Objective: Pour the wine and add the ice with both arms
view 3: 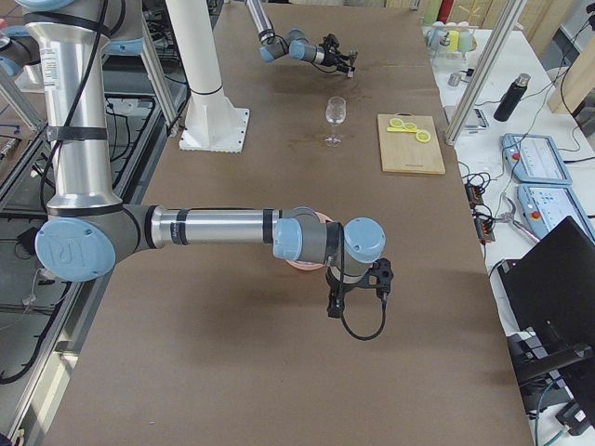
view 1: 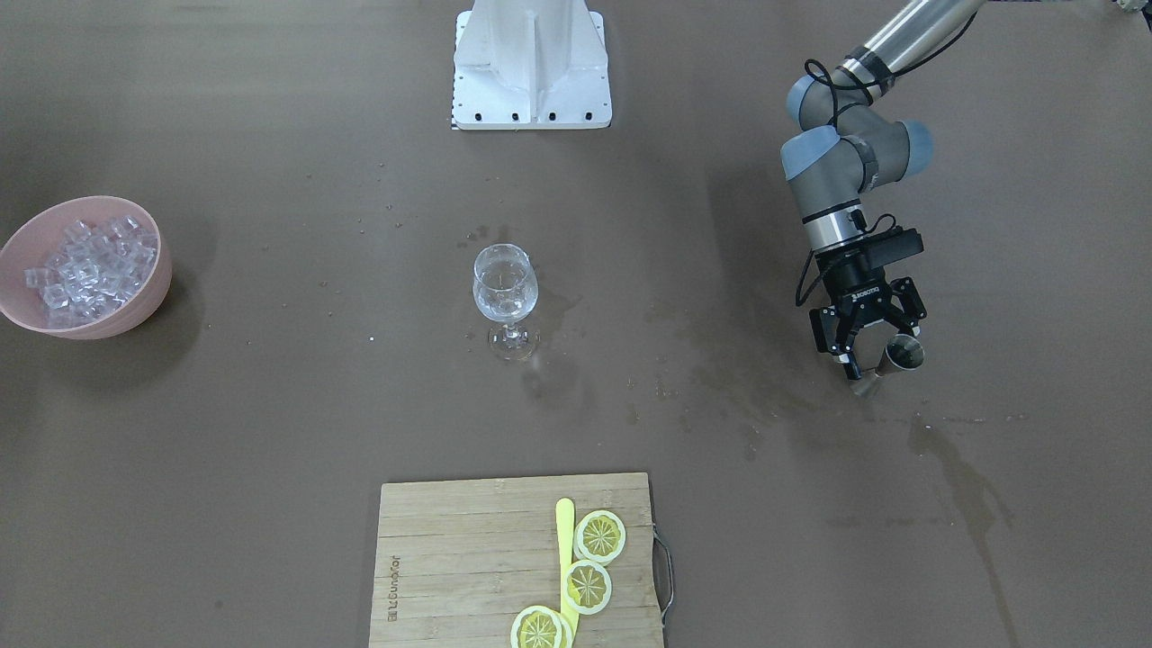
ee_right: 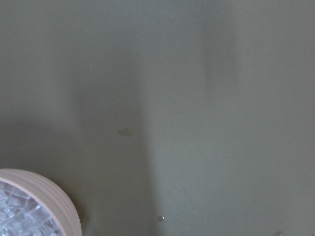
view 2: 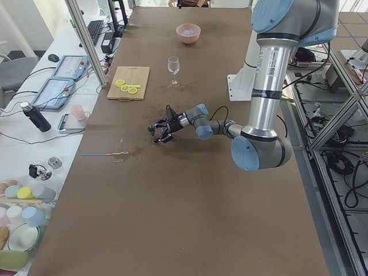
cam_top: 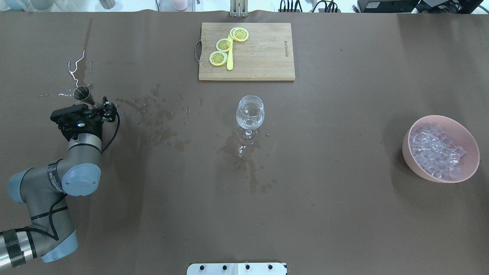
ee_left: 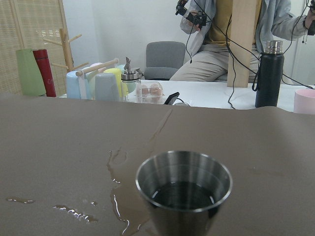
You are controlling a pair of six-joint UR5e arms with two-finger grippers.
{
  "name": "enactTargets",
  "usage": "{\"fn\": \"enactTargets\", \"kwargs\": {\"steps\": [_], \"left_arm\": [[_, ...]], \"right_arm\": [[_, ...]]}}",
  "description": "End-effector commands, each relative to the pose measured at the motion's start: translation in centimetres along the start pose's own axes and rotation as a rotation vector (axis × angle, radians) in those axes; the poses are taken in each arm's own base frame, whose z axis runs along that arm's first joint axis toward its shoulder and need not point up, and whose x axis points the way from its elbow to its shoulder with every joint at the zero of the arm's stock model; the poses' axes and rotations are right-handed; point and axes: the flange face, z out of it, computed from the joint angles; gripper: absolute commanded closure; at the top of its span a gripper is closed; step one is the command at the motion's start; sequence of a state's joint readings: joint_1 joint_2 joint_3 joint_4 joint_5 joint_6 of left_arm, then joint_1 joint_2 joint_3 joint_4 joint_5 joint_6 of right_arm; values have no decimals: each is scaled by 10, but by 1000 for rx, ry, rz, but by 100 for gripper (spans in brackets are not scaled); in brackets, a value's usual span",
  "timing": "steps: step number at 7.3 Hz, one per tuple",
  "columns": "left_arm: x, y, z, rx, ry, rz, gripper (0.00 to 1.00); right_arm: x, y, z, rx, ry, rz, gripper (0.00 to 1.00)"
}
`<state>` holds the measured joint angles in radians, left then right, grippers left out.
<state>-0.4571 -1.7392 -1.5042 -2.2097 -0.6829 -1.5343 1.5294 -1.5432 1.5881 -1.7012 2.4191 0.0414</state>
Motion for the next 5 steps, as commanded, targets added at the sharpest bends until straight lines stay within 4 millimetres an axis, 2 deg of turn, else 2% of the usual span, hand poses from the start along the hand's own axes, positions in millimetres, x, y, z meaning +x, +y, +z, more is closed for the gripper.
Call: {"fn": "enactTargets", "kwargs": {"steps": [1, 4, 5], "left_arm": [[-2, 3, 2, 0, -6, 7, 3], [-1, 4, 4, 0, -9, 14, 3], [5, 3, 3, 0, -4, 13, 8]], "right_arm": [[0, 0, 0, 0, 2, 0, 0], [0, 0, 0, 1, 0, -1, 0], [1, 1, 1, -2, 0, 3, 0]]}}
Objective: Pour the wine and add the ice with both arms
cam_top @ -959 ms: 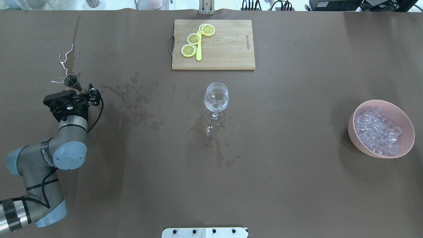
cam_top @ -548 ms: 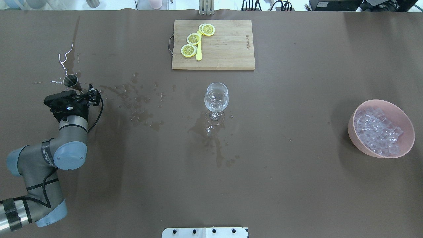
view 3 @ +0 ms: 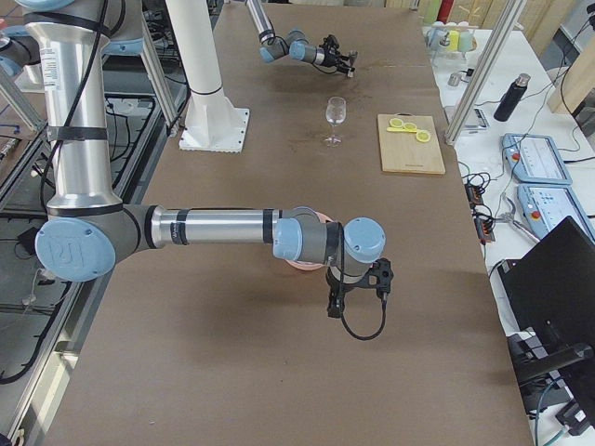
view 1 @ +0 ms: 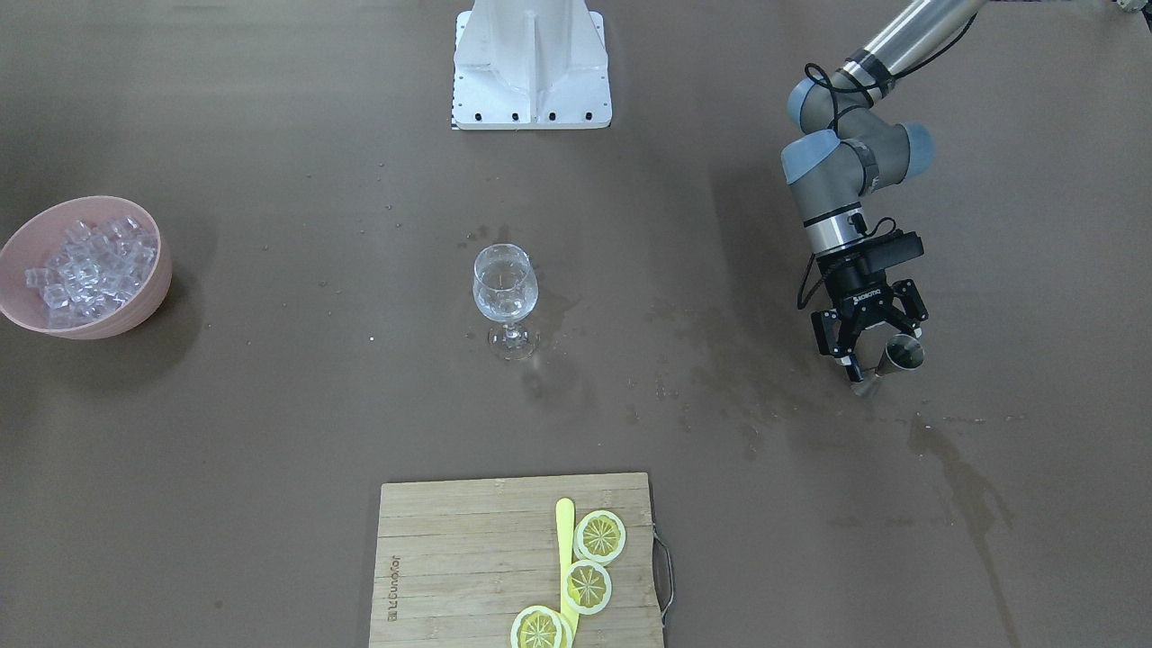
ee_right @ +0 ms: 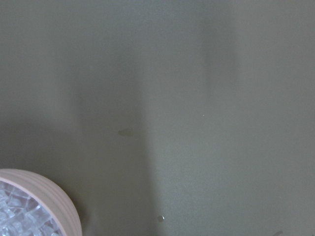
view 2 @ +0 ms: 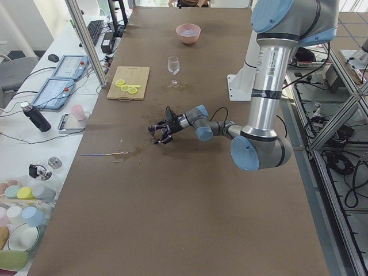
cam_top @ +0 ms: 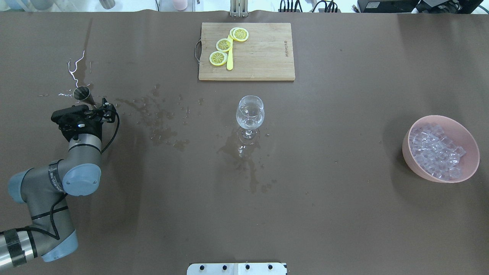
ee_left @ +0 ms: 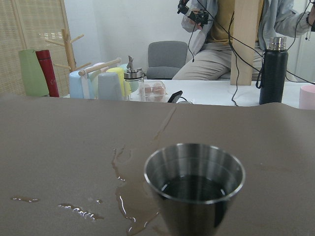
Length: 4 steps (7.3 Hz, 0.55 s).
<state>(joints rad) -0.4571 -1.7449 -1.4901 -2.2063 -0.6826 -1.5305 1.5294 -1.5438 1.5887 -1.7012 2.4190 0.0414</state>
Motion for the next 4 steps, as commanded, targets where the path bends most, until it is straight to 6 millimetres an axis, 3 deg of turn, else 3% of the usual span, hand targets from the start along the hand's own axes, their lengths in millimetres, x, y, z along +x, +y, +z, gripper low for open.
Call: {"fn": "enactTargets", "kwargs": {"steps": [1, 4], "left_arm": [[6, -1, -1, 0, 5, -2, 12], [4, 0, 1, 1, -1, 4, 12]], "right_arm": [[1, 1, 1, -2, 0, 3, 0], [4, 0, 3, -6, 0, 7, 0]]}}
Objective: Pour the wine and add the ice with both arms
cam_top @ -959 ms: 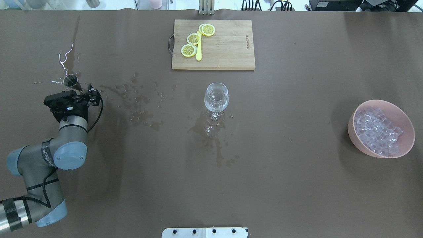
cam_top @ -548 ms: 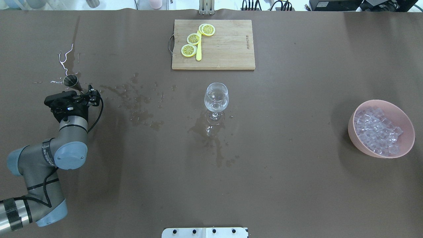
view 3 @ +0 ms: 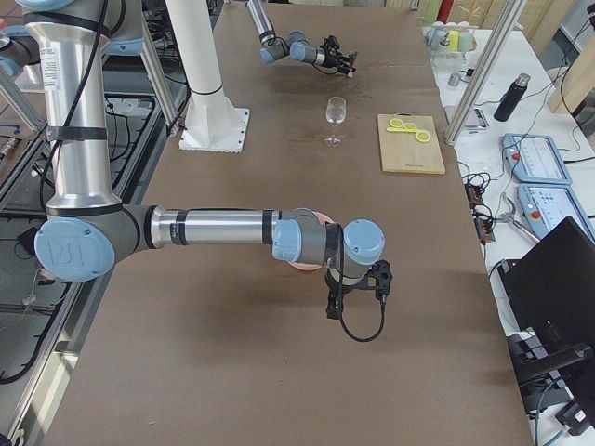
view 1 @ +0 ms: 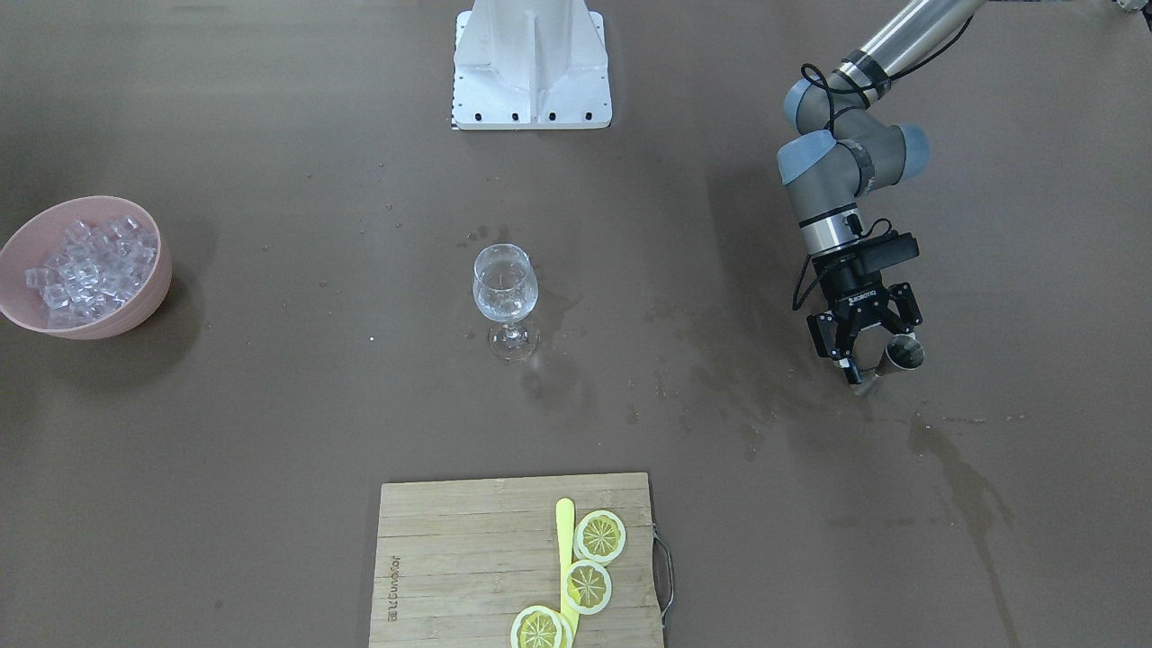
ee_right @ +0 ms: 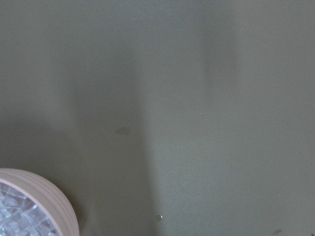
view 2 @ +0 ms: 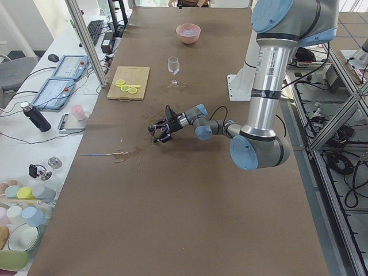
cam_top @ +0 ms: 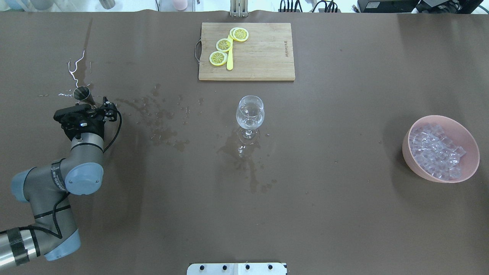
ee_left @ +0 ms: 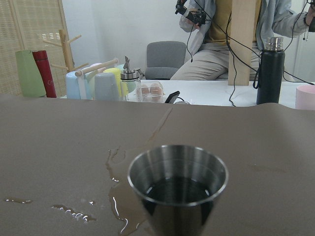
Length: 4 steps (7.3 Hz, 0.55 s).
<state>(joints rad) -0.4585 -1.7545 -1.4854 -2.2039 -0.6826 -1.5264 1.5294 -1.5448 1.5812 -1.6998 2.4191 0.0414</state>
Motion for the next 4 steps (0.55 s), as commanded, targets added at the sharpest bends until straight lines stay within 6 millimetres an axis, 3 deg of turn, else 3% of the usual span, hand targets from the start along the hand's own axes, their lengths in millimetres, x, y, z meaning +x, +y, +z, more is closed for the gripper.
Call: {"fn": "enactTargets", "kwargs": {"steps": [1, 4], "left_arm": [[-2, 2, 3, 1, -7, 6, 12], [-4, 0, 7, 4, -13, 6, 15]], "right_arm": [[0, -1, 0, -1, 0, 1, 0], [1, -1, 1, -2, 0, 2, 0]]}}
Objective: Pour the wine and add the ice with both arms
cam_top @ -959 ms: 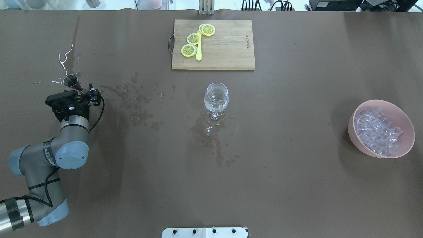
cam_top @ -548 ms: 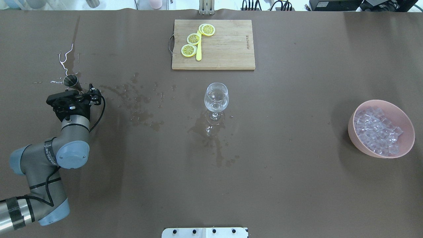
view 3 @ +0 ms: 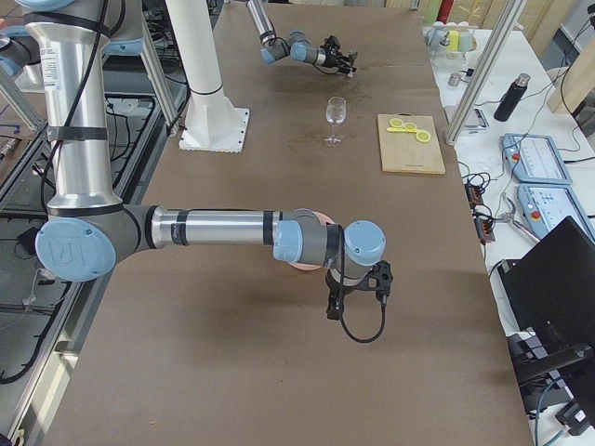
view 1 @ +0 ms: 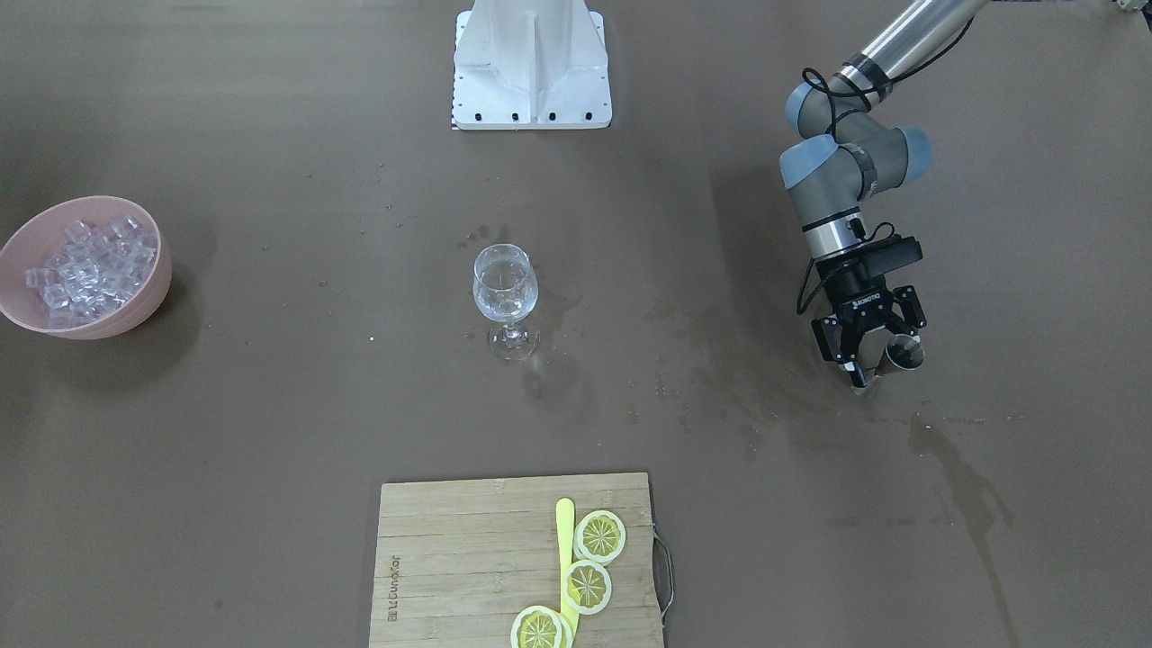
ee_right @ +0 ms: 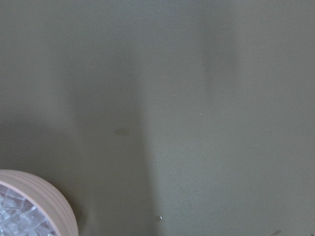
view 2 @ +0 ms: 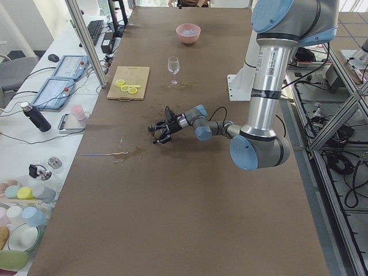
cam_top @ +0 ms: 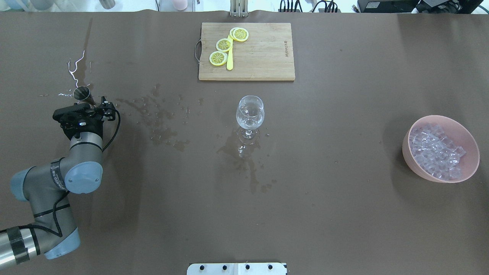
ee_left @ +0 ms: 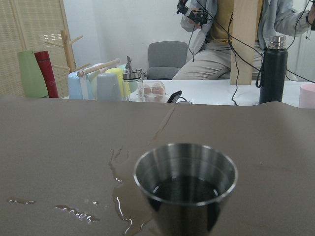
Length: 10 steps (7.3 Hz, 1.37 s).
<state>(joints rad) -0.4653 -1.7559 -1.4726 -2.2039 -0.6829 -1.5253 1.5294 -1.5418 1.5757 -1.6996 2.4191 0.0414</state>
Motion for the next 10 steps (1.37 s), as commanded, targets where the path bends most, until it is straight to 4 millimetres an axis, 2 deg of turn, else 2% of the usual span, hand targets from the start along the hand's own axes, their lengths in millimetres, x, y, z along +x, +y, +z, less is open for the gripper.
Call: {"fn": "enactTargets", "kwargs": {"steps": [1, 6, 8, 9, 10], "left_arm": [[0, -1, 1, 0, -2, -2, 23], [0, -4, 4, 5, -7, -4, 61], [0, -5, 5, 8, -7, -6, 90], [7, -10, 2, 9, 1, -17, 100], [12, -17, 3, 15, 5, -4, 100]], "right_arm": [[0, 0, 0, 0, 0, 0, 0], [0, 1, 0, 0, 0, -1, 0], [1, 2, 1, -2, 0, 1, 0], [1, 2, 1, -2, 0, 2, 0], [1, 2, 1, -2, 0, 2, 0]]}}
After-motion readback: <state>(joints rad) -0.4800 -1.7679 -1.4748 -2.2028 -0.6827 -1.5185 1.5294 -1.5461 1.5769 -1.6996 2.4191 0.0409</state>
